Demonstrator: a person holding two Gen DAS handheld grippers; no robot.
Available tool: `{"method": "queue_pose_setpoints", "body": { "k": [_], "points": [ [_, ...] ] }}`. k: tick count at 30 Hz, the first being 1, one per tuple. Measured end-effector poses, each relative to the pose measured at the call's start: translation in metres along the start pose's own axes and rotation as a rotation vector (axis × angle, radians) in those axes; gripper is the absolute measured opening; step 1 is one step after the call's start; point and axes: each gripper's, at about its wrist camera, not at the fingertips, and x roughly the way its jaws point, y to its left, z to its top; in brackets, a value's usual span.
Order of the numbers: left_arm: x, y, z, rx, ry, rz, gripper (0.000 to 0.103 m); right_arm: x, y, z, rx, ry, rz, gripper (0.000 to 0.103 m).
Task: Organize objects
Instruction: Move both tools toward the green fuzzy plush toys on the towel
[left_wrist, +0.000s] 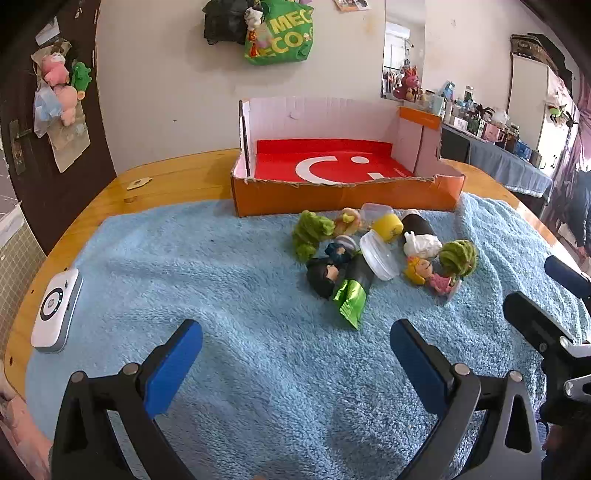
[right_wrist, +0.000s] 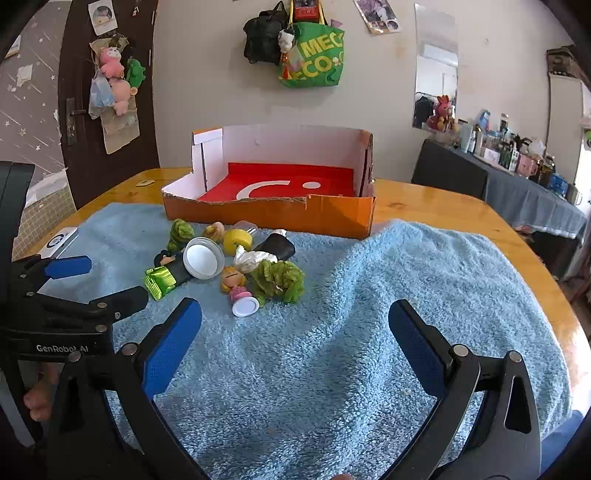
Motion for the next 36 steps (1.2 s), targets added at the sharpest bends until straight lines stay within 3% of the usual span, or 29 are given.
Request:
{"method": "queue_pose_setpoints", "body": {
  "k": [9, 17, 22, 36],
  "points": [
    [0.005, 0.000, 0.000, -0.002, 0.020, -0.014, 0.103, 0.004, -0.004, 0.001, 0.026, 0.031, 0.016, 0.103],
    [0.003, 0.002, 0.007, -0.004, 0.008, -0.031, 0.091, 0.013, -0.005, 0.007, 0.020, 0.062, 0.030, 0.074],
    [0.004, 0.006, 0.019, -0.006, -0.003, -0.037, 0.080, 0.021, -0.008, 0.013, 0.034, 0.082, 0.044, 0.062],
    [0.026, 0.011, 0.046, 0.012, 0.011, -0.039, 0.071, 0.044, -0.006, 0.027, 0.024, 0.126, 0.058, 0.054]
  ]
}}
